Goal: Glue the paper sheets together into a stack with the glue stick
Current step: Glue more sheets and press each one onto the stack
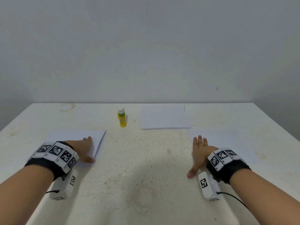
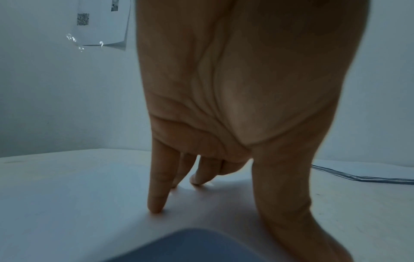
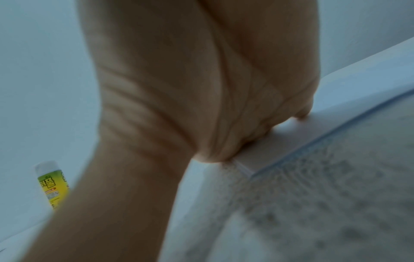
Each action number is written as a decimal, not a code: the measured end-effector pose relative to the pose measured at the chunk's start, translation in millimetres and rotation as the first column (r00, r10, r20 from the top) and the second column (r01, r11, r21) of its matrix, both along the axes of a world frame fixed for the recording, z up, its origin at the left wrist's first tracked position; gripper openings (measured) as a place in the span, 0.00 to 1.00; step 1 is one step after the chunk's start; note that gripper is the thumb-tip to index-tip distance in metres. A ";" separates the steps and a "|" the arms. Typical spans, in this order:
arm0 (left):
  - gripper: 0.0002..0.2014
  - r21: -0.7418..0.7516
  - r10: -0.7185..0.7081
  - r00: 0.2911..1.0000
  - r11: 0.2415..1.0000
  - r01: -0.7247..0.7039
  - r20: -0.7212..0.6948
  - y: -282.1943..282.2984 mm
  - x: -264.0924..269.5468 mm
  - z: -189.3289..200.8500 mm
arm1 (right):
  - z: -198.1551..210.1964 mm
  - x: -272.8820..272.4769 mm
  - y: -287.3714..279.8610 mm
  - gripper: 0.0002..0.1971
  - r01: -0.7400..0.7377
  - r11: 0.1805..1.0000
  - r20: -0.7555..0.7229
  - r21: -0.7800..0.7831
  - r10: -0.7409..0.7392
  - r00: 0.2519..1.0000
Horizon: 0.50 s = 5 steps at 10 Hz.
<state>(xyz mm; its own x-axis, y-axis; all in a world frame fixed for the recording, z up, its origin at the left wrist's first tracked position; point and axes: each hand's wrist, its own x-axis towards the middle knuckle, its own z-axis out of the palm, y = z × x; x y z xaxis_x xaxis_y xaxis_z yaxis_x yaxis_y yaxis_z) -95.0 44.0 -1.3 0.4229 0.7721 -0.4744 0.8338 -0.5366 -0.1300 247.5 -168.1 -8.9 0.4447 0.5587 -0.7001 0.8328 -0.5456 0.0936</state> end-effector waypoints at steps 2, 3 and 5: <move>0.44 -0.006 -0.022 0.999 1.000 0.022 -0.032 3.7 -1.3 -1.4 | -0.3 0.4 -1.2 0.80 -0.004 1.000 0.001 0.003 0.004 1.000; 0.41 -0.013 -0.029 0.998 1.000 0.028 -0.049 2.1 1.2 -2.6 | 0.3 0.0 -0.7 0.80 -0.007 1.000 -0.003 0.003 0.007 1.000; 0.40 -0.008 0.008 1.000 1.000 -0.008 -0.001 1.5 -0.1 -0.7 | 0.3 0.3 -0.8 0.81 -0.002 1.000 -0.009 0.004 0.002 1.000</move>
